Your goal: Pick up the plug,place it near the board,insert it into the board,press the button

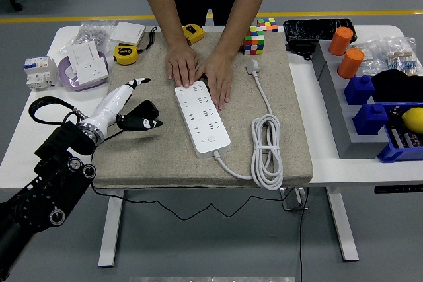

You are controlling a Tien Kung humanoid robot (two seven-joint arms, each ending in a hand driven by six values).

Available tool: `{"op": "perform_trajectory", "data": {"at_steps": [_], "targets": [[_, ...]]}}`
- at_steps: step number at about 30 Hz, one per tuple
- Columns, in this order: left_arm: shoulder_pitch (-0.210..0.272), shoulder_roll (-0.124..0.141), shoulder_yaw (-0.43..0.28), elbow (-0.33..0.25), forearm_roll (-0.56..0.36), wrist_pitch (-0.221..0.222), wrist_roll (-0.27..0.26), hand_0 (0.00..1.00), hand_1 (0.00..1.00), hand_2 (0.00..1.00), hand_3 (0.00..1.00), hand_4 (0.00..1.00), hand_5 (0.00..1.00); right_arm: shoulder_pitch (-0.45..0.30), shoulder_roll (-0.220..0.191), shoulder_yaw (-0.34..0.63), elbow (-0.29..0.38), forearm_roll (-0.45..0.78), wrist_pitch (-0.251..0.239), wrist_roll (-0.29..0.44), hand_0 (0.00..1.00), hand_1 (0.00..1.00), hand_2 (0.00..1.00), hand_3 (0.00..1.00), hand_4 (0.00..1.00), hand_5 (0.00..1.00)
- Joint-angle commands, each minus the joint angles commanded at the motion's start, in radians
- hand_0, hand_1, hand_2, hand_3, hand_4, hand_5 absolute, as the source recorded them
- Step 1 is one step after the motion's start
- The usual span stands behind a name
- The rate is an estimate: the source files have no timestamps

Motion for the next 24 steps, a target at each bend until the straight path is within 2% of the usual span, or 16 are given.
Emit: {"op": "perform_trajectory", "data": {"at_steps": [3, 6, 7, 12, 13, 24], "targets": [[-0.008, -0.006, 0.005, 0.020, 0.013, 0.016, -0.004, 0.860, 0.904, 0.863, 0.871, 0.998, 0.143, 0.000, 0.000, 0.001, 0.000, -0.001, 0.000, 0.000, 0.956, 0.903, 0.865, 0.888, 0.998, 0.986], [-0.023, -0.021, 0.012, 0.064, 0.045, 0.061, -0.015, 0.860, 0.904, 0.863, 0.871, 0.998, 0.143, 0.002, 0.000, -0.001, 0.000, -0.001, 0.000, 0.000, 0.956, 0.903, 0.865, 0.888, 0.998, 0.986], [-0.026, -0.024, 0.012, 0.073, 0.051, 0.070, -0.017, 0.709, 0.751, 0.695, 0.745, 0.998, 0.146, 0.002, 0.000, -0.002, 0.000, 0.000, 0.000, 0.000, 0.954, 0.901, 0.864, 0.888, 0.998, 0.987], [-0.044, -0.036, 0.020, 0.135, 0.080, 0.125, -0.031, 0.709, 0.751, 0.695, 0.745, 0.998, 0.146, 0.006, -0.001, -0.013, 0.000, 0.007, 0.000, 0.002, 0.954, 0.901, 0.864, 0.888, 0.998, 0.987], [-0.046, -0.038, 0.022, 0.145, 0.085, 0.132, -0.033, 0.582, 0.630, 0.586, 0.612, 0.998, 0.153, 0.006, -0.001, -0.014, 0.000, 0.007, 0.001, 0.002, 0.953, 0.901, 0.864, 0.888, 0.998, 0.986], [-0.054, -0.056, 0.010, 0.237, 0.109, 0.152, -0.052, 0.567, 0.632, 0.576, 0.600, 0.998, 0.164, 0.006, -0.004, -0.017, 0.000, 0.007, 0.001, 0.002, 0.953, 0.901, 0.863, 0.888, 0.998, 0.984]]}}
